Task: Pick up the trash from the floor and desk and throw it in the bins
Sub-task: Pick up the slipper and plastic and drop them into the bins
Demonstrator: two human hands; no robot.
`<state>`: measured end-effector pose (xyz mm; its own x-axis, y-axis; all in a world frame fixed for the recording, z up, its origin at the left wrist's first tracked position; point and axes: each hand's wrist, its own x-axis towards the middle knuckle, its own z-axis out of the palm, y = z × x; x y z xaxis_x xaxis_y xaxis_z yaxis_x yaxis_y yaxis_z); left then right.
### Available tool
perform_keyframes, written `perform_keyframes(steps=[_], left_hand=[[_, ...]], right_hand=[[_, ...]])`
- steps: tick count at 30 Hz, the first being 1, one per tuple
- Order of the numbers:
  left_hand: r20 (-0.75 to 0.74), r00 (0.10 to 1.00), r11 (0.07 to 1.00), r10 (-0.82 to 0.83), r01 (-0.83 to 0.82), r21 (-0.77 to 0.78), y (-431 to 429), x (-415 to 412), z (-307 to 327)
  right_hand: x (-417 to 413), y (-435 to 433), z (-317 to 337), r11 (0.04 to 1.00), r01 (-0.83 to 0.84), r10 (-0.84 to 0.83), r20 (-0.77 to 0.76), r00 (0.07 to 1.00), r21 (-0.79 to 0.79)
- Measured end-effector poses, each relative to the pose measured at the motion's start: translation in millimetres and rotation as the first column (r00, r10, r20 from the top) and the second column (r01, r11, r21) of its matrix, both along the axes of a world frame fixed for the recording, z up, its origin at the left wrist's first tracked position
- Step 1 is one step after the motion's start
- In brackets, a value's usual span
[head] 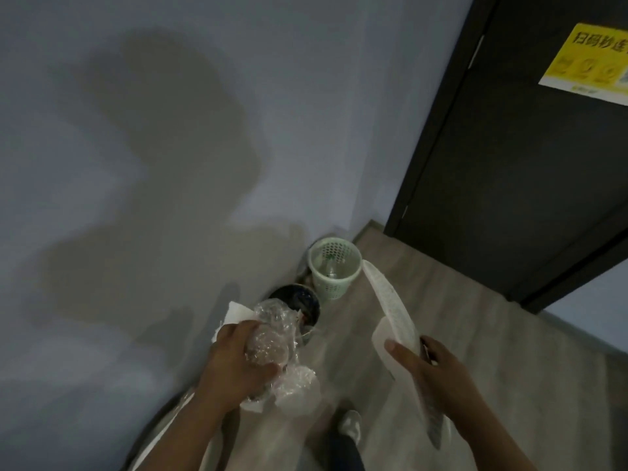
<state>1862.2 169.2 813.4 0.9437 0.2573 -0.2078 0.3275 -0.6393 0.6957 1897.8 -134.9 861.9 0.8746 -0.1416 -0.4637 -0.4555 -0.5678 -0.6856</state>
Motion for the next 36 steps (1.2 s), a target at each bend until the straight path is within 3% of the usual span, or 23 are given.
perform_keyframes(steps=[13, 17, 24, 27, 36], left_hand=[[-0.137, 0.989, 0.994, 0.049, -0.035, 0.104, -43.5, 194.8, -27.2], [-0.191, 0.982, 0.981, 0.002, 0.035, 0.190, -37.4, 241.9, -54.0], [-0.319, 0.947, 0.985, -0.050, 0.099, 0.142, -10.5, 314.2, -116.0], [-0.268, 0.959, 0.980, -0.093, 0.136, 0.147, -1.1, 341.3, -144.4], [-0.458, 0.889, 0.987, -0.018, 0.088, 0.133, 12.4, 390.0, -222.2]], right_hand=[[245.3, -33.6, -28.4, 0.975, -0.223, 0.224, -0.066, 0.972, 0.019], [294.8, -23.4, -46.7, 0.969, -0.245, 0.244, -0.168, 0.955, 0.014], [368.7, 5.0, -86.5, 0.961, -0.271, 0.241, -0.301, 0.923, -0.061], [397.7, 17.2, -106.7, 0.960, -0.273, 0.235, -0.335, 0.912, -0.068], [448.5, 30.9, -170.7, 0.948, -0.317, 0.280, -0.396, 0.874, -0.031]])
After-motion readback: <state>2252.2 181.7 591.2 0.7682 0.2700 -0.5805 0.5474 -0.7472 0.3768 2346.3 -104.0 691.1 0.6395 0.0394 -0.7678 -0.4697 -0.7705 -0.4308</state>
